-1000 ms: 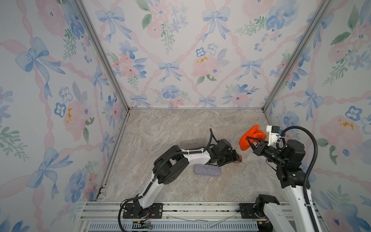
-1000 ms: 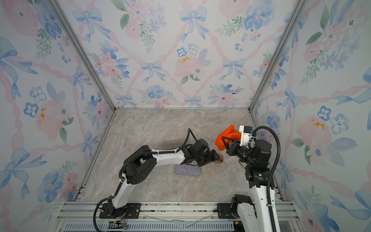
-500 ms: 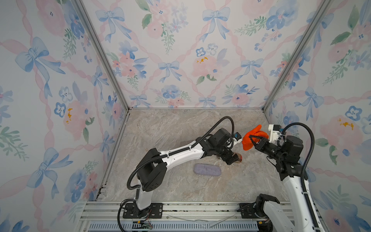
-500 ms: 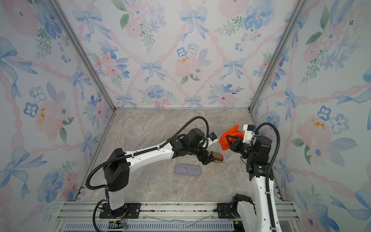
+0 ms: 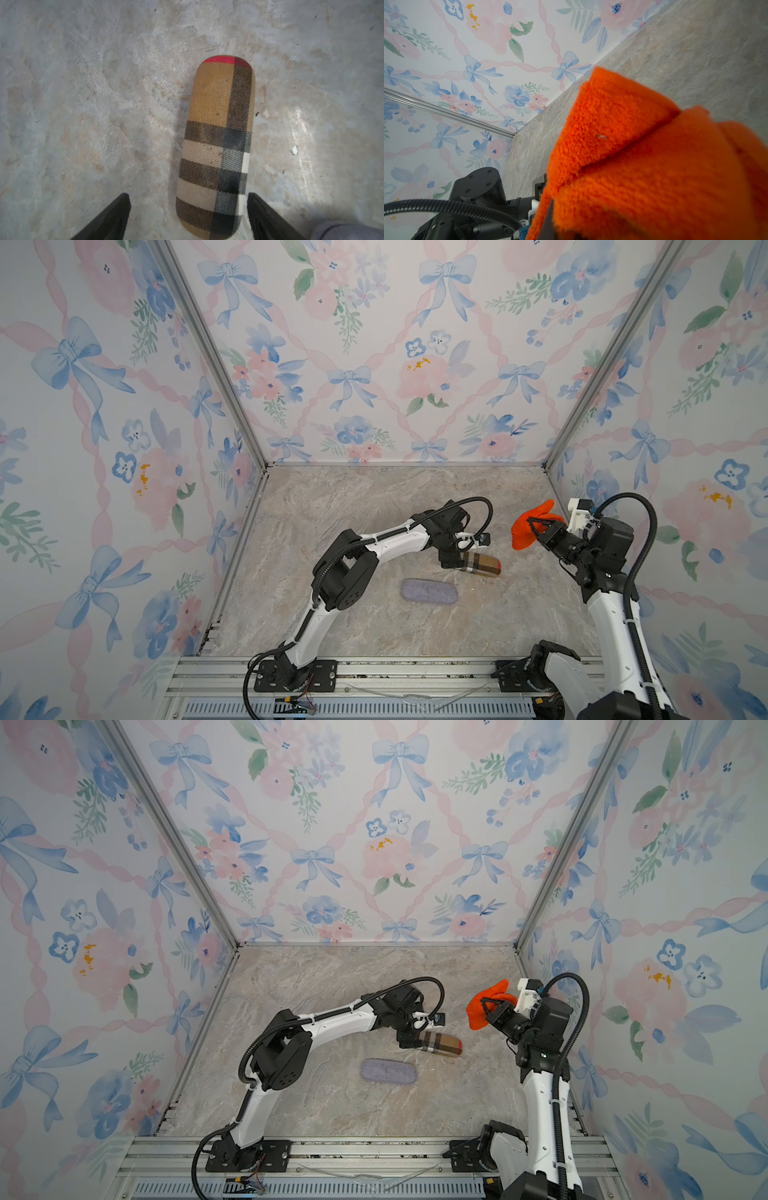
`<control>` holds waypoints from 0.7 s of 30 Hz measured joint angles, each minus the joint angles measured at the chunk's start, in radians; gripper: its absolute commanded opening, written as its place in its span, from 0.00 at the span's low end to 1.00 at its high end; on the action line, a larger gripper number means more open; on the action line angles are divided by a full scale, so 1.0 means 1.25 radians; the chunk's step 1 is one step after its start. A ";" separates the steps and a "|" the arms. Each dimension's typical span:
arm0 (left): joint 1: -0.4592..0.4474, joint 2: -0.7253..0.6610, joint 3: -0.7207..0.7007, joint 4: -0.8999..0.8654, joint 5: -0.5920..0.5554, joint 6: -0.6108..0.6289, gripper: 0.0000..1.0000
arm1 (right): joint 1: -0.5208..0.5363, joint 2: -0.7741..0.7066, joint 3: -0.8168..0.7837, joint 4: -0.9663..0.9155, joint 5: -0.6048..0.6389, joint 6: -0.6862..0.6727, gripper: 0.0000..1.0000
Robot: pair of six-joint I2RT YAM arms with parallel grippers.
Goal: Wipe the eyeglass case
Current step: Pick up the eyeglass case from the center of the board.
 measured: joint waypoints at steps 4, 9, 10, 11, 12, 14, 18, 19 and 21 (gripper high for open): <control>-0.001 0.024 0.015 -0.006 0.045 0.017 0.89 | 0.000 0.013 0.000 0.006 -0.003 0.005 0.00; -0.001 0.041 0.028 -0.006 0.066 0.023 0.87 | 0.000 0.023 0.000 0.011 -0.003 0.005 0.00; -0.001 0.046 0.031 -0.005 0.065 0.023 0.87 | 0.000 0.026 0.000 0.012 -0.003 0.005 0.00; -0.001 0.050 0.032 -0.005 0.065 0.023 0.87 | 0.000 0.028 0.000 0.011 -0.003 0.005 0.00; -0.001 0.056 0.032 -0.006 0.065 0.023 0.86 | 0.000 0.029 0.000 0.012 -0.003 0.005 0.00; -0.001 0.068 0.036 -0.007 0.064 0.023 0.84 | 0.000 0.031 0.000 0.012 -0.003 0.005 0.00; -0.002 0.096 0.049 -0.009 0.061 0.022 0.81 | 0.000 0.031 0.000 0.012 -0.006 0.005 0.00; -0.002 0.101 0.055 -0.011 0.065 0.020 0.80 | 0.000 0.031 0.000 0.012 -0.008 0.005 0.00; -0.003 0.106 0.064 -0.011 0.061 0.020 0.78 | 0.000 0.031 0.000 0.013 -0.011 0.005 0.00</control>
